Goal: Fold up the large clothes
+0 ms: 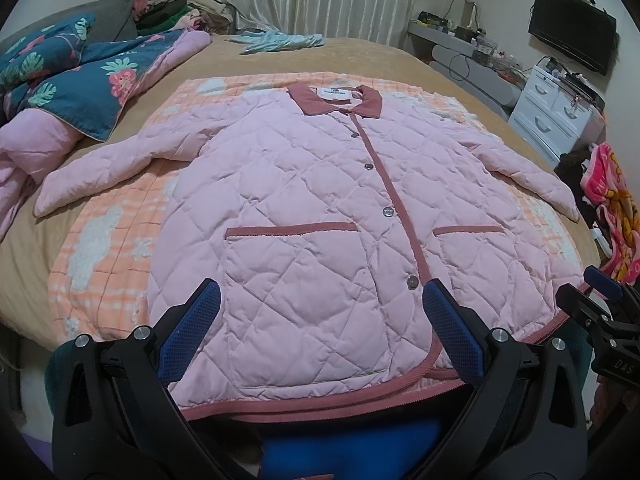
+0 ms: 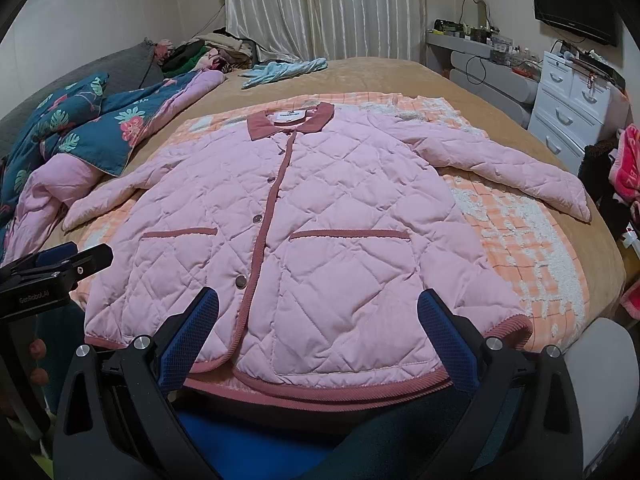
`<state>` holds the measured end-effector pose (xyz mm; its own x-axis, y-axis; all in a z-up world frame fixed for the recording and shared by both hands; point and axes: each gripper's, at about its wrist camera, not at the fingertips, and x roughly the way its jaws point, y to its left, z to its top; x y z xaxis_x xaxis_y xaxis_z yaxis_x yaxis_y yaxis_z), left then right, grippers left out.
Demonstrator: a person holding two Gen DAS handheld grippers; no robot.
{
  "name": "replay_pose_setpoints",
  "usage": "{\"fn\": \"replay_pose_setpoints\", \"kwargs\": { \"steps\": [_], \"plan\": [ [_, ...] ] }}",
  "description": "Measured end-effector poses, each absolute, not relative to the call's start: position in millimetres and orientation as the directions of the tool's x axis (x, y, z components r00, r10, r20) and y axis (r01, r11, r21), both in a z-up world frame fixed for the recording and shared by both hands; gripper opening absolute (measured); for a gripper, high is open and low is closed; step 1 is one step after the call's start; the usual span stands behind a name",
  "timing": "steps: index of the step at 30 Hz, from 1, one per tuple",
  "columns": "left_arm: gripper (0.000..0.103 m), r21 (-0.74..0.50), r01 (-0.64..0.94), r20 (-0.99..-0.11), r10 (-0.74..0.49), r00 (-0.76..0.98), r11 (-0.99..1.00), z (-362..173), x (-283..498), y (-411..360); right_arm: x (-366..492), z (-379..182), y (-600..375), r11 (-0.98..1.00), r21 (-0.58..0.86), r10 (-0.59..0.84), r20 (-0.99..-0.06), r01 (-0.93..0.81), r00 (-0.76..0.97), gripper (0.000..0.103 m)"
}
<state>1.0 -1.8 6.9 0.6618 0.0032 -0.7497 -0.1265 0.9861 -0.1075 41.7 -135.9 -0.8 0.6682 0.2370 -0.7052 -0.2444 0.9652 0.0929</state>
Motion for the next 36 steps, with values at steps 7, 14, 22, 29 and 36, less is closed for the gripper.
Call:
{"fn": "replay_pose_setpoints", "kwargs": {
  "steps": [7, 14, 22, 29, 36],
  "plan": [
    [0.095, -0.106, -0.126, -0.749, 0.004, 0.663, 0.986, 6.6, 0.7, -1.9, 41.5, 1.3, -135.0, 0.963, 0.093, 0.242, -0.705, -0.252, 0.666, 0.099],
    [0.095, -0.106, -0.125, -0.748, 0.004, 0.664, 0.987, 6.4, 0.6, -1.9, 41.2, 0.6, -133.5, 0.963, 0.093, 0.244, -0.703, -0.254, 0.668, 0.099],
    [0.095, -0.105, -0.124, -0.747, 0.004, 0.665, 0.987, 7.1, 0.6, -2.3, 42.1, 0.2, -131.4, 0.962, 0.096, 0.246, -0.705, -0.254, 0.666, 0.099],
    [0.095, -0.104, -0.128, -0.748, 0.007, 0.663, 0.986, 7.3, 0.7, -2.4, 44.0, -1.3, -131.3, 0.963, 0.097, 0.245, -0.709, -0.252, 0.661, 0.099],
    [0.095, -0.106, -0.125, -0.750, 0.003, 0.661, 0.987, 8.0, 2.0, -4.3, 46.6, -4.3, -133.2, 0.963, 0.101, 0.246, -0.713, -0.251, 0.657, 0.099]
  ]
}}
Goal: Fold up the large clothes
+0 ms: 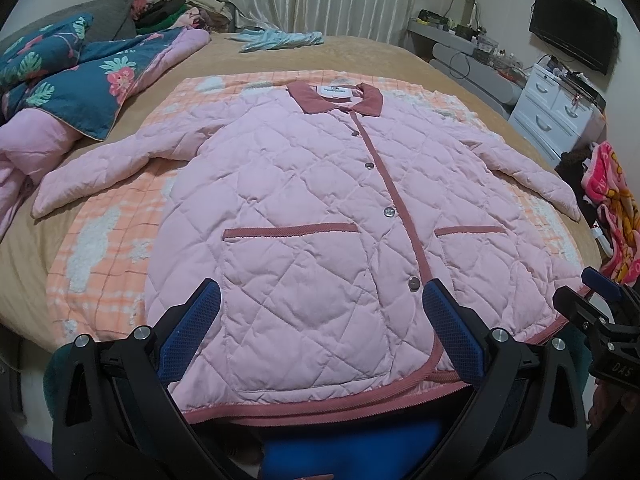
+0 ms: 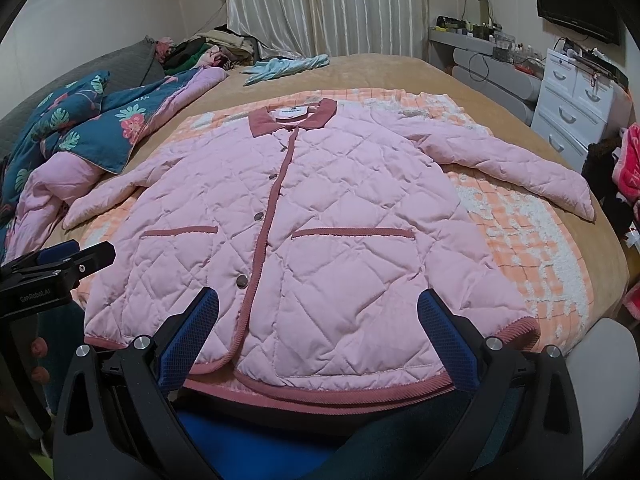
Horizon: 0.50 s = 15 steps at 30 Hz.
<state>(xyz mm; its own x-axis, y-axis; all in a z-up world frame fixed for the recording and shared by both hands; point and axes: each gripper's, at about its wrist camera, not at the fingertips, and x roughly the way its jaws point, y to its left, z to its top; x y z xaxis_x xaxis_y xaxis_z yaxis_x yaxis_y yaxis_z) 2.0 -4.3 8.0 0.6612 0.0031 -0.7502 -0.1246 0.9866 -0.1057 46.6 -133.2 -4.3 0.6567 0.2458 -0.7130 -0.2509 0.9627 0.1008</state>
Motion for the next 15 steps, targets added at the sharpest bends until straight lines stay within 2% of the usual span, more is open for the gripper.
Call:
{"fn": "replay_pose_setpoints", "kwargs": {
  "steps": [15],
  "plan": [
    [0.095, -0.127, -0.141, -0.756, -0.004, 0.654, 0.982, 8.5, 45.9, 8.2, 89.0, 9.8, -120.6, 0.964, 0.096, 0.240, -0.724, -0.249, 0.647, 0.099]
  ]
}}
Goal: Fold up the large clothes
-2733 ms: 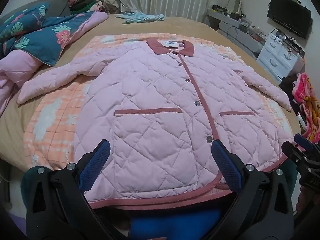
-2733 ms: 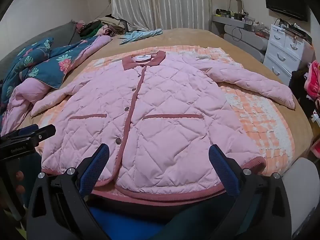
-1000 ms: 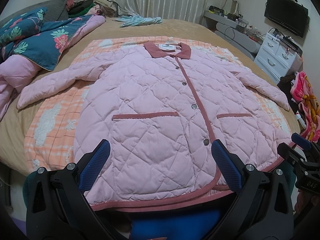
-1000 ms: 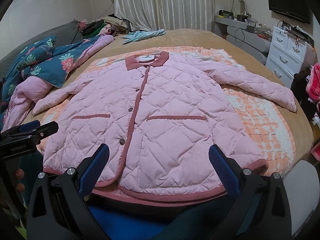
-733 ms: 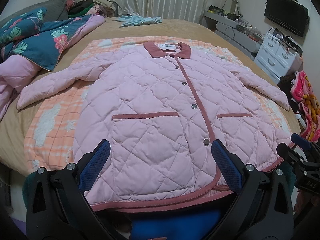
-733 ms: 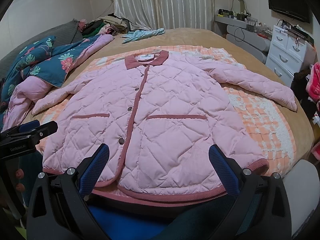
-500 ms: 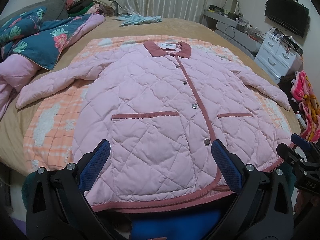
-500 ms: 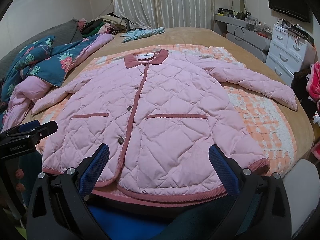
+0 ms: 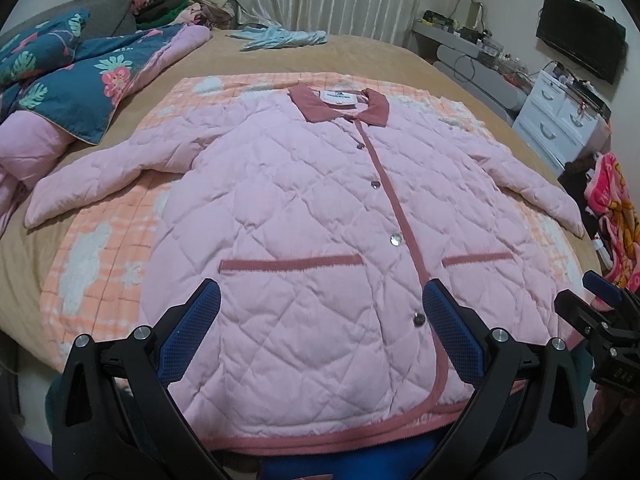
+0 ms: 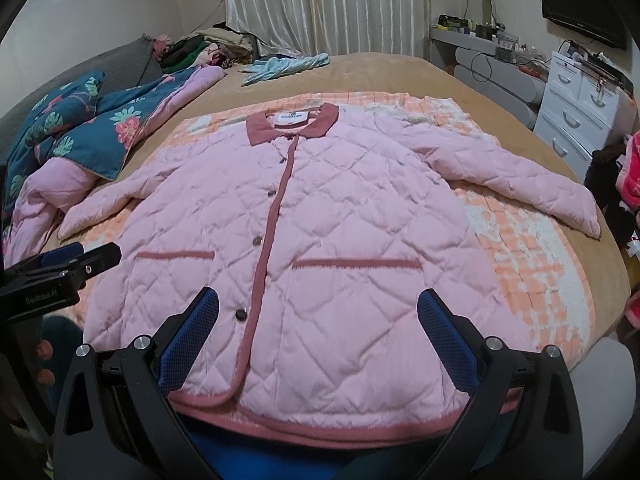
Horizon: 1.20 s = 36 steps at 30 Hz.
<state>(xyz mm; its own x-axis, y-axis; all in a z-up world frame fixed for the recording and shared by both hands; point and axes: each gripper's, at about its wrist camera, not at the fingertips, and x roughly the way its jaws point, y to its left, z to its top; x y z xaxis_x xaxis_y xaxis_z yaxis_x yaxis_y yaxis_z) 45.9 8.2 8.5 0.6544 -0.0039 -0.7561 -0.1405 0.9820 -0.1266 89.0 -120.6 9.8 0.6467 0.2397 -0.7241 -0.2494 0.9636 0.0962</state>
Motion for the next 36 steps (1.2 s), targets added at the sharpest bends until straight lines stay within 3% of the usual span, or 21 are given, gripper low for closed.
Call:
{"fn": "replay_pose_setpoints", "kwargs": {
  "steps": [25, 36],
  "plan": [
    [0.095, -0.146, -0.212, -0.741, 0.036, 0.671, 0.966, 43.6, 144.8, 36.6, 202.9, 56.1, -92.5, 0.965, 0.109, 0.249, -0.673, -0.240, 0.697, 0.099],
    [0.095, -0.187, -0.193, -0.726, -0.004, 0.687, 0.963, 58.3, 197.5, 37.9, 257.0, 76.8, -87.1, 0.968, 0.122, 0.246, -0.641, -0.219, 0.727, 0.099]
  ]
}}
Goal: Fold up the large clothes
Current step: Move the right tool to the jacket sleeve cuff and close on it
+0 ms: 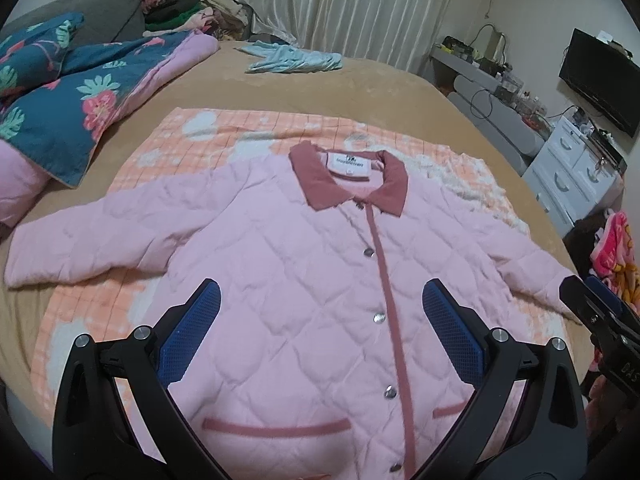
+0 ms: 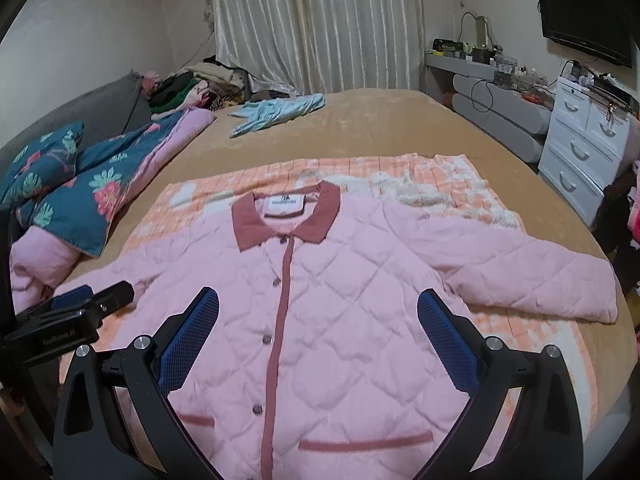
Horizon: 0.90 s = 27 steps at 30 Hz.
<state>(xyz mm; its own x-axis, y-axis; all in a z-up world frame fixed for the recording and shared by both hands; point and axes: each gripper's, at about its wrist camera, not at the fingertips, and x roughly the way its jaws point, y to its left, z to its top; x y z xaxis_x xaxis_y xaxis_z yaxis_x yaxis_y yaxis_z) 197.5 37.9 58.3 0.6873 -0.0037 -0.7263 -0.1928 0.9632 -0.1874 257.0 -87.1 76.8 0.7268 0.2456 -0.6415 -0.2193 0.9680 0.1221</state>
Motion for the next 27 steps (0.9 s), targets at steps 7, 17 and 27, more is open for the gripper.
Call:
{"fn": "replay_pose_setpoints", "kwargs": {
  "steps": [7, 17, 27],
  "plan": [
    [0.095, -0.187, -0.219, -0.734, 0.012, 0.679, 0.957, 61.6, 230.3, 40.3, 297.9, 93.2, -97.6, 0.971, 0.166, 0.238, -0.607, -0.172, 0.759, 0.099],
    [0.095, -0.189, -0.190, -0.729, -0.008, 0.684, 0.963, 61.4, 274.8, 24.2, 350.8, 88.7, -132.4, 0.975, 0.213, 0.181, -0.599, -0.062, 0.780, 0.099],
    [0.095, -0.167, -0.177, -0.763, -0.013, 0.646, 0.970, 35.7, 315.1, 1.2, 385.7, 45.6, -208.0, 0.969, 0.214, 0.043, -0.650, 0.128, 0.759, 0.099]
  ]
}}
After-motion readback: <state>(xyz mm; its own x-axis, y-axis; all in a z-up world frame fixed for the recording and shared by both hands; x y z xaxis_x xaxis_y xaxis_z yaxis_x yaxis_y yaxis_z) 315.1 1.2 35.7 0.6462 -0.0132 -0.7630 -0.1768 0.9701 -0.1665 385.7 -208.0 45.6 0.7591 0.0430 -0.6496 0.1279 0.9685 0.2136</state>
